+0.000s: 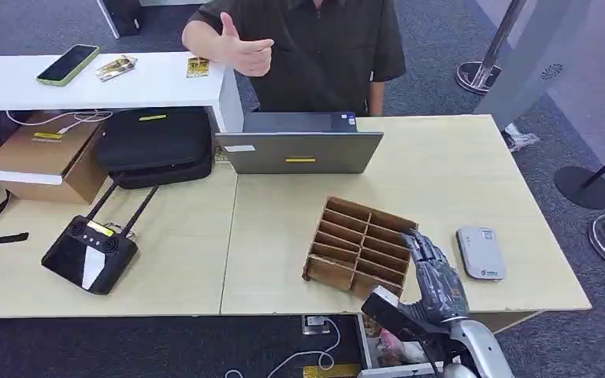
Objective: Pass the card to the sensor for recognition and then transmit it.
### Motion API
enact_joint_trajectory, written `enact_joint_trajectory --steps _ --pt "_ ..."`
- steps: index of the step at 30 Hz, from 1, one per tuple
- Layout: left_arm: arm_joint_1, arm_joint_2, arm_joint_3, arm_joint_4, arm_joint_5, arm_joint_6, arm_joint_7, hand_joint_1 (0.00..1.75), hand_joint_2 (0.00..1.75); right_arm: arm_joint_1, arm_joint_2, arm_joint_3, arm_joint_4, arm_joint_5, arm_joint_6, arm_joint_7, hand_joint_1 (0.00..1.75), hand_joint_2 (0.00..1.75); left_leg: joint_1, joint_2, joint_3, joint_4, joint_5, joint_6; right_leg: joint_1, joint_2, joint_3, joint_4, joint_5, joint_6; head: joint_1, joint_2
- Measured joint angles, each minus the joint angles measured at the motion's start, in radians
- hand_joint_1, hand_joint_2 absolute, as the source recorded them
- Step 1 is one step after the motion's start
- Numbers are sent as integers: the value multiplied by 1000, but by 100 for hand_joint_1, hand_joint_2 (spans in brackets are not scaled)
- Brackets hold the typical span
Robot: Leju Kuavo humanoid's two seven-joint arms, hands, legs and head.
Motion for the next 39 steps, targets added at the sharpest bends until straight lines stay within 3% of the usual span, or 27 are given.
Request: enact_joint_trajectory --steps 39 --pt "-2 0 -22 0 0 7 0 0 0 0 1 0 0 18 -15 5 0 175 0 0 0 0 0 0 0 0 0 0 0 0 0 0"
